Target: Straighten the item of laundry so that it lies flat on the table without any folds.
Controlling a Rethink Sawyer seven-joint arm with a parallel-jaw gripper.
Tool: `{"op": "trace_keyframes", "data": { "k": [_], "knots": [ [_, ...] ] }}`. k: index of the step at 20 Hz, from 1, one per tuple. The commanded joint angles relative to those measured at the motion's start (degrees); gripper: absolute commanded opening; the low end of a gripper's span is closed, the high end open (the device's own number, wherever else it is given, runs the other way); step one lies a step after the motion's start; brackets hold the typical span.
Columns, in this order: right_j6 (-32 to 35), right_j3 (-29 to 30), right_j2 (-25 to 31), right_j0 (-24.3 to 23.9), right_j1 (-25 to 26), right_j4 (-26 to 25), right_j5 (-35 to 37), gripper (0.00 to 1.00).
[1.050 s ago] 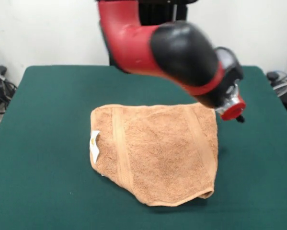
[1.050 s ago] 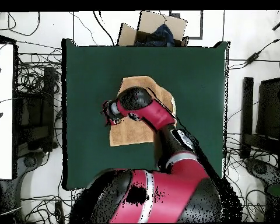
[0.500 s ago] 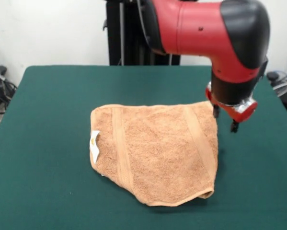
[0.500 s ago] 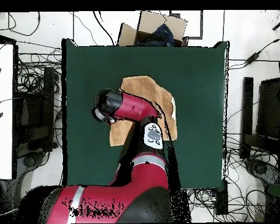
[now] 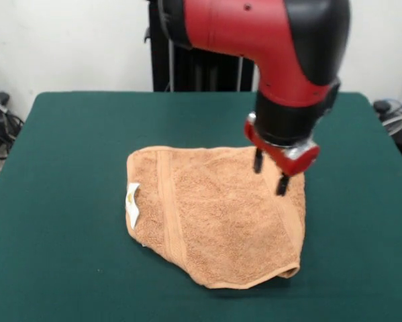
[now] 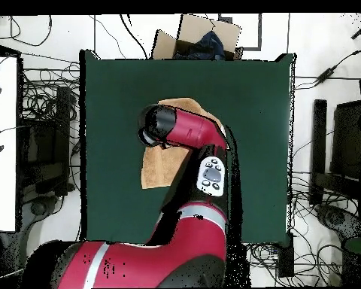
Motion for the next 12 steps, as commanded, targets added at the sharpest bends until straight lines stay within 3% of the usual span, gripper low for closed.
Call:
{"op": "trace_keyframes", "data": {
  "k": [1, 5, 12],
  "knots": [
    [6.2, -5.1, -3.7, -2.4, 2.3, -3.2, 2.0, 1.00],
    [2.5, -9.7, -3.5, -4.4, 6.3, -5.0, -2.0, 1.00],
    [-0.5, -10.2, 0.2, -8.1, 10.7, -6.9, -8.3, 1.00]
  ]
}}
